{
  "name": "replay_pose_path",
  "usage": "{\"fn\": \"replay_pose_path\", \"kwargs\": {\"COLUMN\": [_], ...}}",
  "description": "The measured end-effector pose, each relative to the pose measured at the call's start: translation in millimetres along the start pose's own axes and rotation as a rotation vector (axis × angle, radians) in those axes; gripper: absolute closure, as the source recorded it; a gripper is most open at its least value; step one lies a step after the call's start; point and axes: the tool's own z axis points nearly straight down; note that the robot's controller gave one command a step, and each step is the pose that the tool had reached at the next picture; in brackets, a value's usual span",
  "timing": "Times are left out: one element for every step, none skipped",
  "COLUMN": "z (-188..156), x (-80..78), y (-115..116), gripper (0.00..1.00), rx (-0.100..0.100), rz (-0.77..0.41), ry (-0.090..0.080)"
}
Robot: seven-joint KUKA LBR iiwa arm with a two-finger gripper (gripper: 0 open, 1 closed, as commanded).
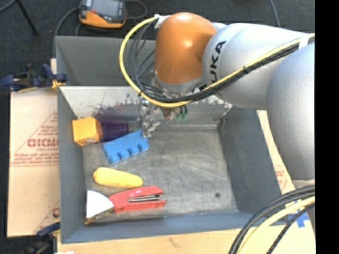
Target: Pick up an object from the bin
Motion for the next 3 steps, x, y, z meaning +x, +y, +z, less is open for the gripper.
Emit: {"fn": "replay_pose_path", "kwargs": {"z": [31.5,59.2,52.5], "x": [12.2,4.1,15.9], "y": [-4.5,-6.2,-19.5], "gripper": [1.00,1.00,1.00], "rx": [-0.001,-0.001,0.000], "rz": [0.001,0.027,-0.038], "ry": [-0.001,-0.001,0.005]}}
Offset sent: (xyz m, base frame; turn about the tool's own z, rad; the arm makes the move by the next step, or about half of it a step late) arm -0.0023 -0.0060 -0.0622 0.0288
